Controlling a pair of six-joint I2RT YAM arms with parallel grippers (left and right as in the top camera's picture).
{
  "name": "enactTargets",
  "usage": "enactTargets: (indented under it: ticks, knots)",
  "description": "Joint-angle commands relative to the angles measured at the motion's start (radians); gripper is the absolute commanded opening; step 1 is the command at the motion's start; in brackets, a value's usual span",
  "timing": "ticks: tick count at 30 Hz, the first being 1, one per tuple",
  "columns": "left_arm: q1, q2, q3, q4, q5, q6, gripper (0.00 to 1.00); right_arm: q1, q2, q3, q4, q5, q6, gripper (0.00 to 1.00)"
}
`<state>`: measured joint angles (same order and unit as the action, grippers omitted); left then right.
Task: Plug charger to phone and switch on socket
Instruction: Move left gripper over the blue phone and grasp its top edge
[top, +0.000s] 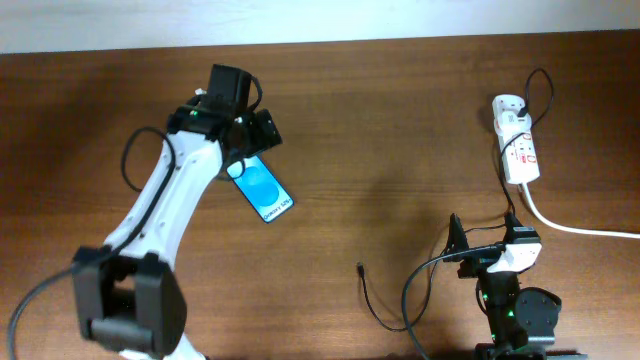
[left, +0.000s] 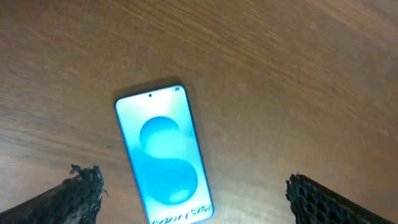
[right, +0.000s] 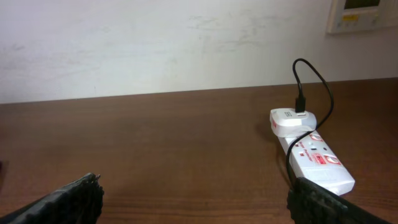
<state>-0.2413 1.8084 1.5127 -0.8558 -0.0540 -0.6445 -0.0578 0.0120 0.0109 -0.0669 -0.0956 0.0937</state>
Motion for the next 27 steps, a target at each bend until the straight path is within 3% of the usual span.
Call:
enactTargets:
  ticks: [1,13,24,27]
  knots:
    - [0.000,0.126,0.031,0.000,-0.021,-0.133,0.99,0.006,-0.006,-0.005,-0.005,0.002,-0.005,0.98]
    - [0.000,0.340,0.027,-0.029,0.061,-0.181,0.99,0.007,-0.006,-0.005,-0.005,0.002,-0.005,0.98]
    - [0.000,0.356,-0.009,-0.062,0.048,-0.208,1.00,0.007,-0.006,-0.005,-0.005,0.002,-0.005,0.98]
    - [0.000,0.357,-0.010,-0.062,0.059,-0.208,0.93,0.007,-0.006,-0.005,-0.005,0.002,-0.005,0.98]
